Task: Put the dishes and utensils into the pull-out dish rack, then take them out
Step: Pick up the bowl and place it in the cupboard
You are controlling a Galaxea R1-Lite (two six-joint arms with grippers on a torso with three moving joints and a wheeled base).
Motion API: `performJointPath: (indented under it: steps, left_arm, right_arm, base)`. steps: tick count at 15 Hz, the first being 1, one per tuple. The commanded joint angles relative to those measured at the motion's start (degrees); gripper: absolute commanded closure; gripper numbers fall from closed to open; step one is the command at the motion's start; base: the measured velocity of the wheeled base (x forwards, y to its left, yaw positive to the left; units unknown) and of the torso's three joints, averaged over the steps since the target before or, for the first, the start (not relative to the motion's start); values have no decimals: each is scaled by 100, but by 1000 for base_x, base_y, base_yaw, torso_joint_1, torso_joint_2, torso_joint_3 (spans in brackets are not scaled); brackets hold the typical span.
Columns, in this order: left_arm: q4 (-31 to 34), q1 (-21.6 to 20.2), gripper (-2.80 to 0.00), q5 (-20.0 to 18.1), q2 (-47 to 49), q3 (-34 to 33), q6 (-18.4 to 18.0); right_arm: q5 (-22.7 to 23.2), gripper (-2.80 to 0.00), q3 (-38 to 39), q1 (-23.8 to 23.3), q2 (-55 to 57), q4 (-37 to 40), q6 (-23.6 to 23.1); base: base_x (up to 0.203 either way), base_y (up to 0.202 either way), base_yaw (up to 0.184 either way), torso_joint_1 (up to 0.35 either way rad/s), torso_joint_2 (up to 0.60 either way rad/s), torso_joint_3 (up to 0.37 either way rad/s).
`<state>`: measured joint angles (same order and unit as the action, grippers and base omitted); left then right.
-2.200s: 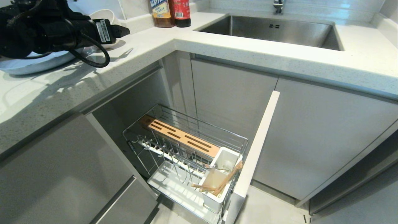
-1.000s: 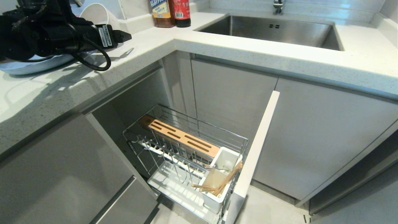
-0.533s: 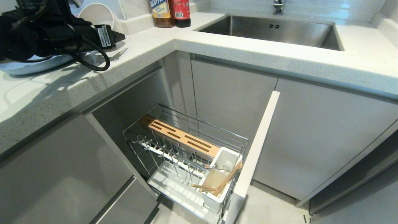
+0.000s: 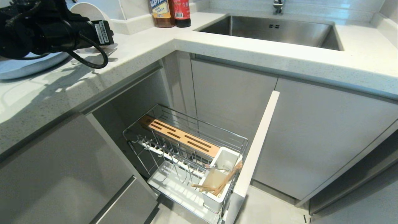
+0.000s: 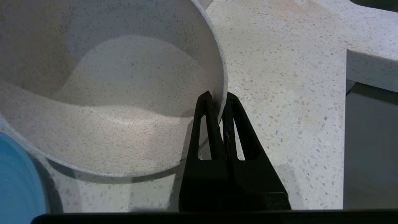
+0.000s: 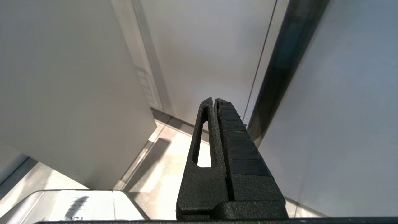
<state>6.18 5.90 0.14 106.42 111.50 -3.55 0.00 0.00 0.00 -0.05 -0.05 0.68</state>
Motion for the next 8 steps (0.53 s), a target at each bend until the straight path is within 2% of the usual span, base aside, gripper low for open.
performJointPath:
  steps: [1,6,8]
  left_arm:
    - [79,-1,0,3,-8,-3,3]
    - [113,8,0,-3,-112,4,29]
    - [20,31,0,3,-251,4,183]
  right_arm:
    - [0,0,9,0,5,-2,2]
    - [0,0,9,0,5,-4,2]
    - [0,0,0,0,5,5,2]
  base:
    - [0,0,0,0,0,0]
    - [0,0,0,0,0,0]
    - [0,0,0,0,0,0]
